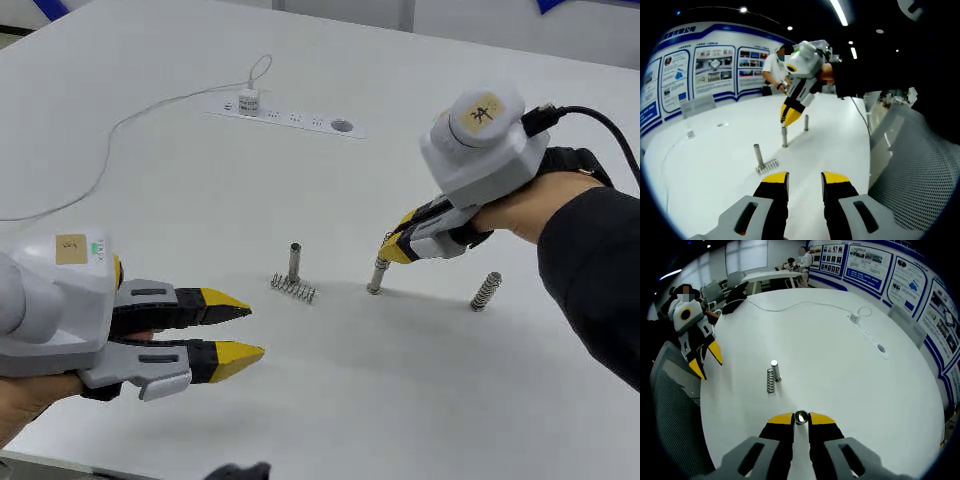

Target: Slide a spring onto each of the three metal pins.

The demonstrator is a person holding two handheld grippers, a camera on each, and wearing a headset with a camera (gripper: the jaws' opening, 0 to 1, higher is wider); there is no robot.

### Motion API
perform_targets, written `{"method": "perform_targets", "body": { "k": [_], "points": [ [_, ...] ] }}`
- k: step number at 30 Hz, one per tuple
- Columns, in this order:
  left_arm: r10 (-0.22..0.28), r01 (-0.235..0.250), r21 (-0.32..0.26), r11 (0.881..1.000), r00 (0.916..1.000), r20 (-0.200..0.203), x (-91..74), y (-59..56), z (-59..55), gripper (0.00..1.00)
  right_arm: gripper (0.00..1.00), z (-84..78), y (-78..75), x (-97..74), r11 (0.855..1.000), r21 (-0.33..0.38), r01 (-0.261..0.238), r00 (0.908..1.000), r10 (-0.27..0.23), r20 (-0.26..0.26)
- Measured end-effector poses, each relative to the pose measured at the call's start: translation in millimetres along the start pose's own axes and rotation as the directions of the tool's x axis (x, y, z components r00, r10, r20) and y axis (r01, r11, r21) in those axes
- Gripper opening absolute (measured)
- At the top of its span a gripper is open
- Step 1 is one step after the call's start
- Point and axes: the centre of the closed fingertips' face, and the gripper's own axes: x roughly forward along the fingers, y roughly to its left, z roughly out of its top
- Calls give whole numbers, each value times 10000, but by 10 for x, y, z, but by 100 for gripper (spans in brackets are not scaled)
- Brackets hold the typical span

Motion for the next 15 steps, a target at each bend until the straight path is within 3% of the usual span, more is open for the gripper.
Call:
{"method": "perform_targets", "body": {
  "k": [15],
  "points": [
    [4,-4,-44,10000,10000,-31,-1,4,-15,26,12,-191,-33,260,9989,439,180,9994,-167,-294]
  ]
}}
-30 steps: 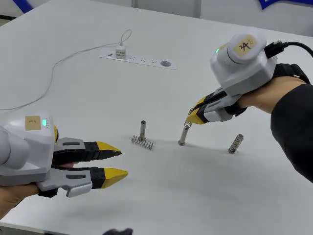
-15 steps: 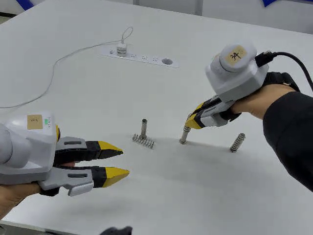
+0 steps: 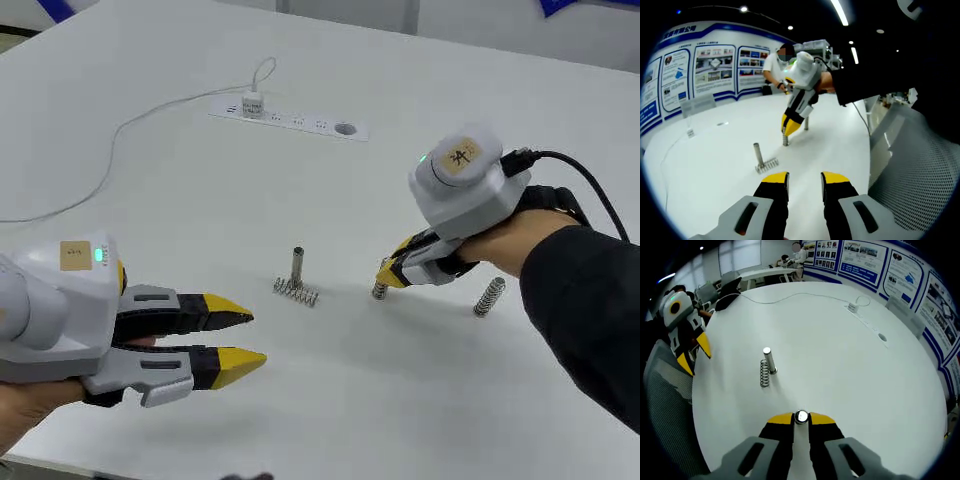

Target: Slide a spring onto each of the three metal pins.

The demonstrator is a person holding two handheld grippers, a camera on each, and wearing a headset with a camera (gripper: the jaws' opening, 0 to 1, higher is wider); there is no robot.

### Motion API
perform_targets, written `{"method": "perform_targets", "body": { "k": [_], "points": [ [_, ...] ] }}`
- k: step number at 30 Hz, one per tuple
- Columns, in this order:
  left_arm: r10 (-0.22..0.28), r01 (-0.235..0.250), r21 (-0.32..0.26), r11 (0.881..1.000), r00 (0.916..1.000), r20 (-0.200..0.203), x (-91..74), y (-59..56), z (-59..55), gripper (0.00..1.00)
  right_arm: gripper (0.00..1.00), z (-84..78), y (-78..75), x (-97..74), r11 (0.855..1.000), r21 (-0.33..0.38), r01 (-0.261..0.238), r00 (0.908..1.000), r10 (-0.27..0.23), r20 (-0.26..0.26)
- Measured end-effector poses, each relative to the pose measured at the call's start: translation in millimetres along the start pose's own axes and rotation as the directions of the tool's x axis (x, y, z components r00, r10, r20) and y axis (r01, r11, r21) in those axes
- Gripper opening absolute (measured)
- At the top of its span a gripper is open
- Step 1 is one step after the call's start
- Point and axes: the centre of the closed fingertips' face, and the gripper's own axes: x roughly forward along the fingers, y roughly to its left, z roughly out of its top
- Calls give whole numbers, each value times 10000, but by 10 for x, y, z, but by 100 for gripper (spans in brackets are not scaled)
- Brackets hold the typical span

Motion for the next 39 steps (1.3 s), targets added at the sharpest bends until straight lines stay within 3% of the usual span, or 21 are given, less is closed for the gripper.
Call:
{"method": "perform_targets", "body": {
  "k": [8,16,21,27,33,39],
  "points": [
    [8,-8,-12,10000,10000,-37,-2,-3,-8,26,13,-34,-2,36,10000,-5,50,10000,-50,-8],
    [26,-26,-18,10000,10000,-30,-3,-7,-6,26,19,0,11,-46,9997,-224,133,9998,-130,155],
    [37,-37,7,10000,10000,-25,-5,-6,0,26,21,87,29,-132,9985,-478,252,9990,-234,384],
    [59,-59,21,10000,10000,-26,-10,-2,2,26,21,305,95,-226,9971,-700,312,9955,-248,917],
    [105,-105,44,9999,9999,-4,-23,7,14,26,21,410,249,-121,9960,-894,12,9945,81,1041],
    [198,-198,3,9998,9998,-22,-53,25,-4,26,21,432,451,80,9928,-1093,-480,9950,571,818]
  ]
}}
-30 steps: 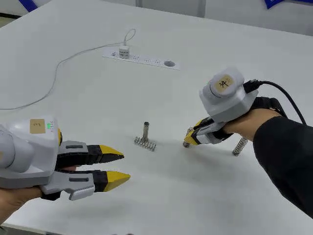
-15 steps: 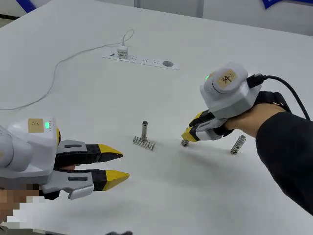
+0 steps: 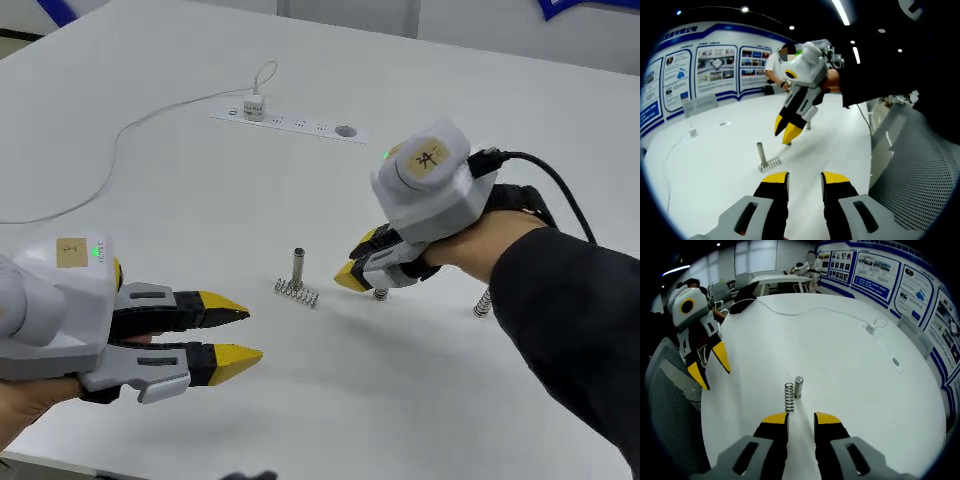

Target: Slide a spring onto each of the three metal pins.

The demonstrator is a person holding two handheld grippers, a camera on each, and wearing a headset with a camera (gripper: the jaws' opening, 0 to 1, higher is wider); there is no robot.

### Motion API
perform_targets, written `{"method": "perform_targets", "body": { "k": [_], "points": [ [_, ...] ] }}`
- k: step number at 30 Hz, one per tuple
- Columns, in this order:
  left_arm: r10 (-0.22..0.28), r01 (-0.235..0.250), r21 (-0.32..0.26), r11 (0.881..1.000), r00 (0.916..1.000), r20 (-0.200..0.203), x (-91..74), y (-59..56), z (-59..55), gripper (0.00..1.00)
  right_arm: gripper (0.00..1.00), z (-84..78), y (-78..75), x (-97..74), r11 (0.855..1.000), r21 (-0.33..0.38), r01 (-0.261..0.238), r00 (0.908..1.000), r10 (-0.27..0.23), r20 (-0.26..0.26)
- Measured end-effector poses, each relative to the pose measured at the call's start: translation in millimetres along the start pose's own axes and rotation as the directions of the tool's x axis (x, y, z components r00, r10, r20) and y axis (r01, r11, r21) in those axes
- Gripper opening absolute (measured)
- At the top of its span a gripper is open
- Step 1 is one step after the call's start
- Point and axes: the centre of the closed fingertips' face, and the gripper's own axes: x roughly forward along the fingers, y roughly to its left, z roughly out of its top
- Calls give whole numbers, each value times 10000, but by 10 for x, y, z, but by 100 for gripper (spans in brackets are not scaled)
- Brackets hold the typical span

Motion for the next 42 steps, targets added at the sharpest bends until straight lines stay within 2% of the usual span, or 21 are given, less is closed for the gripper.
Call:
{"method": "perform_targets", "body": {
  "k": [5,10,21,23,31,42],
  "points": [
    [61,-61,-40,10000,10000,-5,-22,16,-15,26,20,-7,110,211,9993,-94,-373,9991,371,-188],
    [120,-120,-64,9999,9999,-10,-37,35,-23,26,18,-31,157,333,9989,-112,-455,9984,451,-331],
    [163,-163,-96,9998,9998,-69,-56,52,-41,26,16,-136,141,483,9986,185,-491,9964,502,-683],
    [174,-174,-97,9998,9998,-77,-55,59,-41,26,15,-124,142,476,9970,558,-535,9966,568,-600],
    [155,-156,-66,9999,9998,-130,-37,59,-39,26,12,-129,212,453,9955,616,-717,9949,758,-670],
    [253,-254,-41,9997,9994,-226,-22,78,-45,26,12,-56,415,200,9943,-78,-1062,9930,1057,-531]
  ]
}}
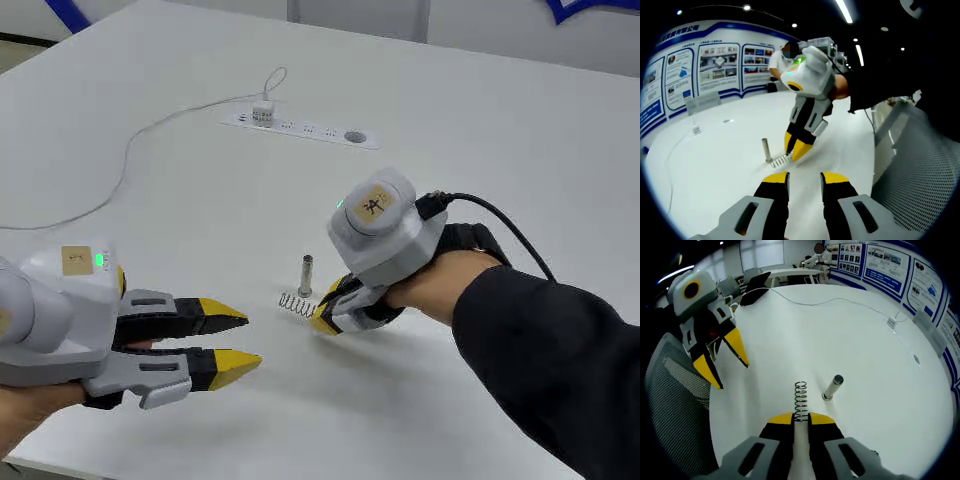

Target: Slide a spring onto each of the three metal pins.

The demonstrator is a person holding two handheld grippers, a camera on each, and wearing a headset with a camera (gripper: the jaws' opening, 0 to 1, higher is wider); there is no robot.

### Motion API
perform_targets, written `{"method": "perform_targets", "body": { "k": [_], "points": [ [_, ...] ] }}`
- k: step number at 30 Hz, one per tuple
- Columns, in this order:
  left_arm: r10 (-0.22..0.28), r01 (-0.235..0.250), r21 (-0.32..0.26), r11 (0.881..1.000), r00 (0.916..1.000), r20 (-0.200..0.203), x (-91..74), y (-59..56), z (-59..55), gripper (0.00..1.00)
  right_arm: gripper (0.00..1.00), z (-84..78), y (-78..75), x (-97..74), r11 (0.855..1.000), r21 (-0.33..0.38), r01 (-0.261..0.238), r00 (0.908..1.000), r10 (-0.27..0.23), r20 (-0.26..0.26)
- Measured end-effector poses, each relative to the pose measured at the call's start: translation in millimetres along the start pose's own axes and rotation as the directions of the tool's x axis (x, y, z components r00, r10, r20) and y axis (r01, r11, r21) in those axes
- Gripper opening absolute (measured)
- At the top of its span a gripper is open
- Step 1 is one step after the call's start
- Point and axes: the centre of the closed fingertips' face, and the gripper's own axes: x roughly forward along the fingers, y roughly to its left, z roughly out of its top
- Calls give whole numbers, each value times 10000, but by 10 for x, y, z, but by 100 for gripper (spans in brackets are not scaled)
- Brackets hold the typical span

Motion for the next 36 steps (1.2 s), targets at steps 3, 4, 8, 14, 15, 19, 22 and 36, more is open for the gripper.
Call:
{"method": "perform_targets", "body": {
  "k": [3,4,8,14,15,19,22,36],
  "points": [
    [19,-19,34,10000,10000,-8,5,-2,5,26,12,21,79,-106,9994,-348,-72,10000,74,47],
    [21,-21,42,10000,10000,-7,6,-3,6,26,12,22,102,-133,9989,-451,-105,9999,107,41],
    [9,-9,87,10000,10000,-21,14,-11,10,27,12,44,221,-268,9956,-908,-249,9997,255,59],
    [-21,22,172,9999,10000,-29,32,-24,30,29,12,79,382,-428,9876,-1467,-555,9984,569,51],
    [-33,33,187,9998,10000,-26,36,-27,34,29,12,76,405,-439,9856,-1574,-622,9980,628,-16],
    [-190,190,348,9992,9998,-9,58,-80,82,28,12,99,528,-476,9743,-2071,-882,9961,862,-188],
    [-337,336,503,9982,9994,10,76,-122,119,28,12,128,596,-487,9675,-2313,-1024,9947,990,-263],
    [-846,852,1138,9898,9964,-101,126,-273,132,17,12,127,761,-531,9378,-3132,-1498,9881,1312,-798]
  ]
}}
